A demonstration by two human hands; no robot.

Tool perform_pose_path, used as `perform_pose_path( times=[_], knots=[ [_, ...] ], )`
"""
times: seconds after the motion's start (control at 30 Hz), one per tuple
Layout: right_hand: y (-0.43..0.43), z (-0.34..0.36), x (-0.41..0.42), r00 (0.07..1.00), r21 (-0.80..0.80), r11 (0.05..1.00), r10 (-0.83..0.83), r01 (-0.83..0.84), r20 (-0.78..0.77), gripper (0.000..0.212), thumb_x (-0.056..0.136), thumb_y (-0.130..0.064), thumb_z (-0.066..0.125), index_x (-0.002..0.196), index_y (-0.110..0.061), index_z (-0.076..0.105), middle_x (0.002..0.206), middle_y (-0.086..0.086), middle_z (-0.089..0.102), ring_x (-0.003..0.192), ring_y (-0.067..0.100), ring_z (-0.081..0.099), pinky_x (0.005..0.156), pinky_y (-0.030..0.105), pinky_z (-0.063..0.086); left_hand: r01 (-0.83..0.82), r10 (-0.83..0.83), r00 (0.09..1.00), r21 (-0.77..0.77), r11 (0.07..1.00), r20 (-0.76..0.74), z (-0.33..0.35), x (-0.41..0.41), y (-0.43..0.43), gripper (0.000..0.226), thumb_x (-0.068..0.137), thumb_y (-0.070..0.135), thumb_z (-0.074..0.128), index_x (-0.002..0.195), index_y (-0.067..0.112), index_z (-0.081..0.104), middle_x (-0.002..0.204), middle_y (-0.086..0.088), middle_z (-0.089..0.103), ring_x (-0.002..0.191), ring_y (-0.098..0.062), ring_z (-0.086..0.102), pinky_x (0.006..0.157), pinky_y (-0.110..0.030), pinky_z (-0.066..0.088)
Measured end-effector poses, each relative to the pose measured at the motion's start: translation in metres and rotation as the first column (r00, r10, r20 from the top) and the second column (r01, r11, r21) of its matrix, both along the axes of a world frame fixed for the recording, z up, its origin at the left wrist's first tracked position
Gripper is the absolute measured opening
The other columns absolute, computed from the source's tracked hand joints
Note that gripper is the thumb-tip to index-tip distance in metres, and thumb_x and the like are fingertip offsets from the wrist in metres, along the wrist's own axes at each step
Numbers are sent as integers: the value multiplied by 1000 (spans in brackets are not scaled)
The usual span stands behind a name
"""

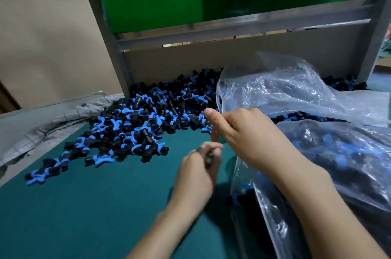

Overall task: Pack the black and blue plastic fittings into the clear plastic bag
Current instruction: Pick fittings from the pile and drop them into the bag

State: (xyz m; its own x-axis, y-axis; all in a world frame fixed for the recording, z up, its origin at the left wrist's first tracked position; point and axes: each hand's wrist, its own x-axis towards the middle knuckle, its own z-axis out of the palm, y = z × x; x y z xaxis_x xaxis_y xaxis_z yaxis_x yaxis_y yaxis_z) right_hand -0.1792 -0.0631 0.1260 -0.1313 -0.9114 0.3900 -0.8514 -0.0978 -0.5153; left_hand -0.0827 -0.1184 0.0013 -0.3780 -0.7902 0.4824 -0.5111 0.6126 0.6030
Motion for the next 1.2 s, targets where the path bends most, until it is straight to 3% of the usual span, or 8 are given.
perform_pose_path(
  times=[0.17, 0.43, 0.6, 0.7, 0.83, 0.97, 1.03, 1.2],
  knots=[
    [-2, -8, -9, 998, 70, 996, -48, 51, -48, 63, 96, -67, 24, 73, -28, 68, 64, -5, 61, 79, 23, 61, 79, 37, 52, -396, 448, 748, -213, 893, 490, -2, 79, -60, 46, 102, 46, 35, 145, 28, 35, 122, -2, 60, 110, -24, 59, 81, -37, 46],
    [-6, -14, -15, 995, 141, 987, -64, 74, -75, 55, 97, -66, 26, 83, -29, 65, 59, -6, 68, 65, 9, 62, 73, 31, 52, -382, 495, 644, -316, 869, 583, 3, 89, -72, 19, 105, 24, 33, 120, 16, 42, 91, 1, 62, 69, -20, 58, 52, -32, 34],
    [-8, -18, -17, 993, 171, 982, -61, 78, -101, 50, 98, -65, 29, 88, -31, 64, 60, -10, 69, 54, 3, 57, 71, 29, 52, -390, 485, 830, -335, 858, 275, 20, 93, -57, 14, 102, 26, 41, 105, 14, 48, 61, 1, 58, 50, -26, 54, 46, -33, 33],
    [-8, -19, -17, 992, 195, 978, -46, 69, -118, 47, 98, -64, 31, 92, -29, 63, 65, -9, 71, 56, 6, 58, 74, 32, 54, -367, 360, 927, -56, 928, -108, 31, 90, -49, 12, 98, 26, 47, 90, 21, 54, 53, -1, 55, 51, -24, 50, 51, -36, 39],
    [-6, -20, -17, 993, 259, 966, 22, 8, -113, 36, 95, -65, 42, 111, -37, 58, 88, -9, 69, 76, 15, 62, 78, 35, 53, -12, 314, 716, 439, 898, -623, 37, 68, -33, 16, 97, 18, 50, 88, 16, 62, 51, 5, 53, 42, -8, 42, 39, -19, 34],
    [-6, -21, -17, 981, 348, 936, 114, -53, -157, 31, 100, -48, 49, 121, -27, 58, 97, -3, 65, 86, 18, 57, 72, 32, 46, 234, 359, 571, 566, 791, -738, 32, 49, -20, 17, 99, 18, 50, 89, 13, 63, 48, 6, 47, 37, -6, 36, 35, -17, 26],
    [-6, -21, -18, 975, 350, 935, 122, -50, -188, 23, 101, -43, 48, 109, -23, 58, 92, 1, 63, 80, 18, 55, 64, 30, 43, 296, 351, 574, 587, 754, -740, 28, 47, -17, 20, 101, 23, 49, 88, 13, 60, 48, 6, 47, 37, -7, 35, 34, -17, 25],
    [-5, -19, -22, 990, 397, 915, 112, -72, -80, 22, 103, -42, 45, 91, -24, 53, 94, 1, 68, 81, 19, 62, 78, 36, 52, 301, 261, 631, 540, 786, -731, 27, 53, -7, 31, 99, 41, 50, 82, 17, 58, 51, 5, 46, 37, -8, 35, 36, -18, 25]
  ],
)
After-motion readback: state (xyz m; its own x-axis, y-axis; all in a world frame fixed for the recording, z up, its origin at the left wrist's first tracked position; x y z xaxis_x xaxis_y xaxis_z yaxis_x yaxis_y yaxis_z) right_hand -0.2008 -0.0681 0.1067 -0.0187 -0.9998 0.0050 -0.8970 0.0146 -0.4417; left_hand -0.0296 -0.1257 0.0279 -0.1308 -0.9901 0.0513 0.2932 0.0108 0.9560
